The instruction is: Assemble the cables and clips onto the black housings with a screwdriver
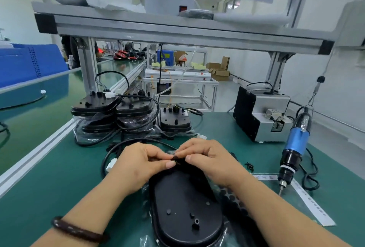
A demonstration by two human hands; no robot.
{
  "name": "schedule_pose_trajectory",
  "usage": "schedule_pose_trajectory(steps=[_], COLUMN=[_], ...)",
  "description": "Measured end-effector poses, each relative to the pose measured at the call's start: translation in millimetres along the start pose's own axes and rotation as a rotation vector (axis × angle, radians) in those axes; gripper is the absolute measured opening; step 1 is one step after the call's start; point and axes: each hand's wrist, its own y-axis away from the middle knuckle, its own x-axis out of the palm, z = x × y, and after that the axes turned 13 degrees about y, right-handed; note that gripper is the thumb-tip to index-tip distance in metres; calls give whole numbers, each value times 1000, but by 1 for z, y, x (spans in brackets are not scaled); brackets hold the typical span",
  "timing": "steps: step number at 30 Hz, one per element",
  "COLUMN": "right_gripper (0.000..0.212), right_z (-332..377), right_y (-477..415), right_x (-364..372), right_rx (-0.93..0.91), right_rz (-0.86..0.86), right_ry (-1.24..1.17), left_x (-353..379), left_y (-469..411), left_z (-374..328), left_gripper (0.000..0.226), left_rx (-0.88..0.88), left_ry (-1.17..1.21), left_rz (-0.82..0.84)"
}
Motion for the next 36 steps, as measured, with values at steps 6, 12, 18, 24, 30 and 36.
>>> schedule_pose_trajectory(steps=[6,12,18,24,30,36], right_gripper=[8,34,45,24,52,54], right_z=[-2,-69,-88,-87,-51,8], right_y=[22,75,78,83,74,31], right_x=[-81,-144,-129,-125,-121,-102], right_rx=[152,843,947,783,445,206], right_rz=[-637,-1131,-555,-590,-582,-506], right_ry=[-200,-439,-913,-955,-1281,-1592], left_x=[1,0,-1,-3,-2,-1], left_y=[-1,-2,-2,-3,-5,-4], left_z=[2,6,8,10,13,13], left_gripper=[9,12,14,15,15,16], left_rx=[-34,-41,-31,-50,-71,-60], left_ry=[-61,-23,-16,2,34,46], left_rz=[-17,10,26,45,47,53])
